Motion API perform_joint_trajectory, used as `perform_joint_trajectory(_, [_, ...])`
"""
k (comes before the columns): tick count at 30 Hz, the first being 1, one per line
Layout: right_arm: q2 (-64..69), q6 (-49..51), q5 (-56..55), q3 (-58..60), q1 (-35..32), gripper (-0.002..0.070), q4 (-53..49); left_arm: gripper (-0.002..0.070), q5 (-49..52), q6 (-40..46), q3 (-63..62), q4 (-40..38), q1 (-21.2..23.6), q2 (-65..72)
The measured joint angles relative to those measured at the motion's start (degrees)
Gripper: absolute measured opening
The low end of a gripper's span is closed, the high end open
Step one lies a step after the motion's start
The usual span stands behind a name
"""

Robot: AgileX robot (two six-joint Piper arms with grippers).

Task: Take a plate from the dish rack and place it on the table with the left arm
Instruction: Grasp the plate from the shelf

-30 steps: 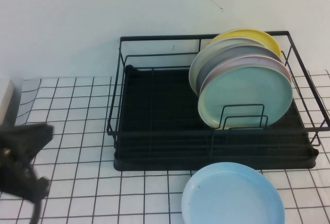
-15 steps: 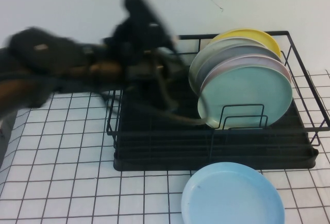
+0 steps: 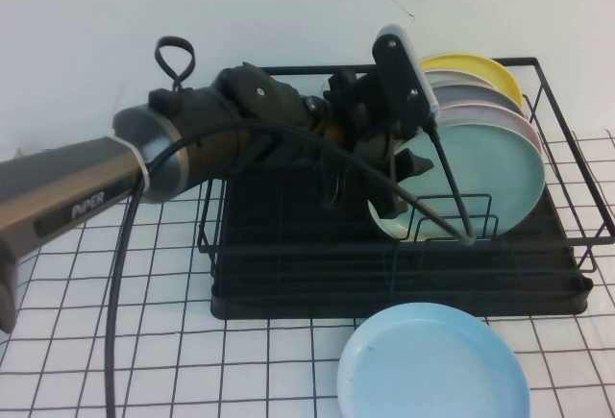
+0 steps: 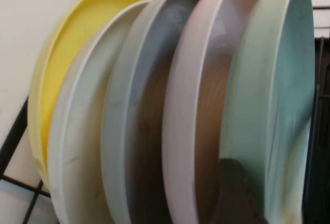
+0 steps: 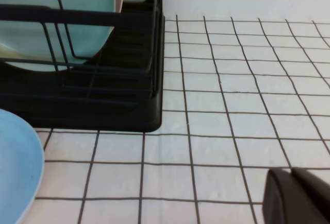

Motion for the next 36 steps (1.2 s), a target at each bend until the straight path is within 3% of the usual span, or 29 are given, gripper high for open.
perform_joint_trajectory(17, [0.0,0.0,0.0,0.0,0.0,-0.0003,0.0,0.0059,-4.2,4.3,-0.4,-0.2,-0.1,1.0])
perform_joint_trajectory(36, [0.0,0.0,0.0,0.0,0.0,-0.0003,0.0,0.0037,-4.3,4.3,-0.4,-2.1,-0.2,-4.2])
